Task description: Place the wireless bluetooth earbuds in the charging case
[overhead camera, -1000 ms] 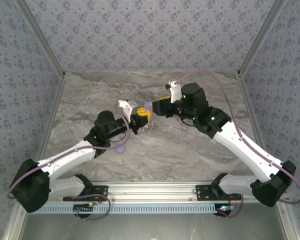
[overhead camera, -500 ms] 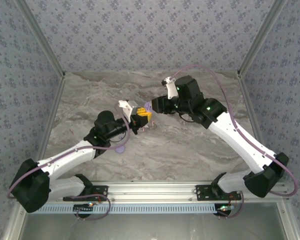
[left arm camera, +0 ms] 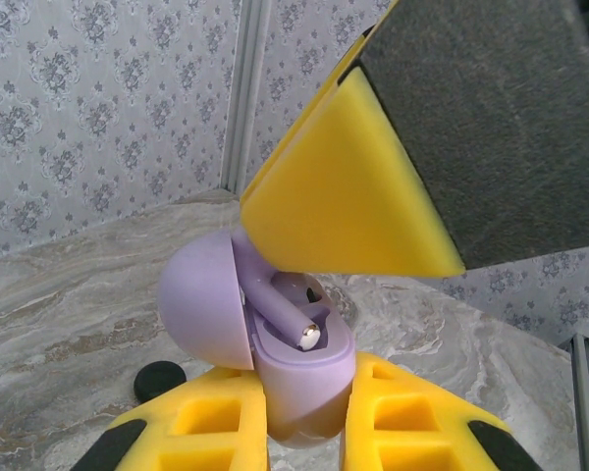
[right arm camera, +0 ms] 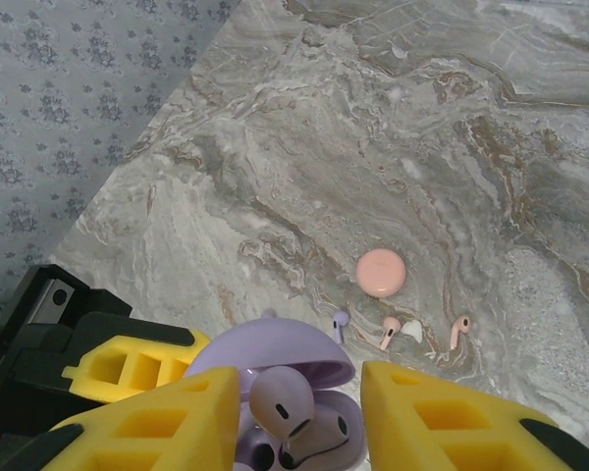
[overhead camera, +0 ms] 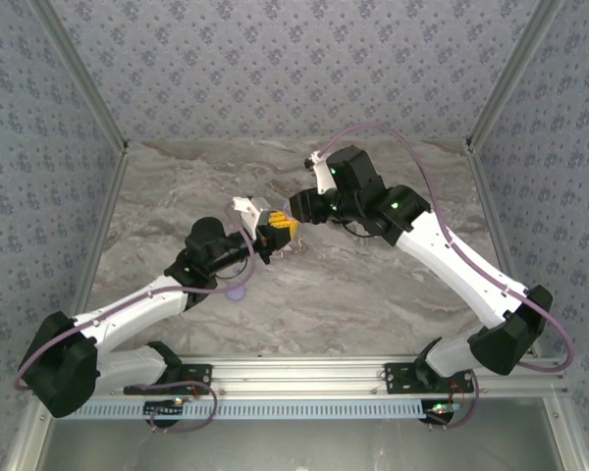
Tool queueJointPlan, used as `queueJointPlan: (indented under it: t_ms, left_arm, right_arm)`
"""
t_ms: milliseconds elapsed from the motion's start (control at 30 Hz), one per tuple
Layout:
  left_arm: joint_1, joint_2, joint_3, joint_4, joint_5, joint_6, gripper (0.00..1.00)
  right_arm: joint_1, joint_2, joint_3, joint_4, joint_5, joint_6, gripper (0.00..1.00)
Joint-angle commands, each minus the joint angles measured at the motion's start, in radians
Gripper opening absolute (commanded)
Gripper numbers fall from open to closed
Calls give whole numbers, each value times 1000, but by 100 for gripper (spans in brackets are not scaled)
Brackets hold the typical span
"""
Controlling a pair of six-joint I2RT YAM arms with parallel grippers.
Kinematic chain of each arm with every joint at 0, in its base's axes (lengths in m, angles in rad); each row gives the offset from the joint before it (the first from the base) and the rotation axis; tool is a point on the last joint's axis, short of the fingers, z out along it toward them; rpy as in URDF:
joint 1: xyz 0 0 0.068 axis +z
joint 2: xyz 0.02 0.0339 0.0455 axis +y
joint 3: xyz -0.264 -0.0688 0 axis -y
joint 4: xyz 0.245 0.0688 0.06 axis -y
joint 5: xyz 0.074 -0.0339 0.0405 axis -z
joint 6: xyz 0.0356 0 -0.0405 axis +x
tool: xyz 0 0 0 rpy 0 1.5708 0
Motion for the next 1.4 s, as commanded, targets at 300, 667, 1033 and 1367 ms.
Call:
queueJointPlan:
  t_ms: [300, 667, 1033, 1367]
  left_arm:
    - [-5, 1, 28, 43, -6, 20, 0]
    - [-5, 1, 27, 37, -23, 18, 0]
    - [-5, 1, 26, 30, -27, 18, 0]
    - [-5, 3, 34, 15, -25, 17, 0]
  right_arm:
    - [16, 32, 51, -27, 9, -17, 32]
    - [34, 37, 55, -53, 39, -32, 26]
    - [46, 37, 81, -60, 84, -75, 22]
    - [62, 31, 100, -54, 153, -180, 22]
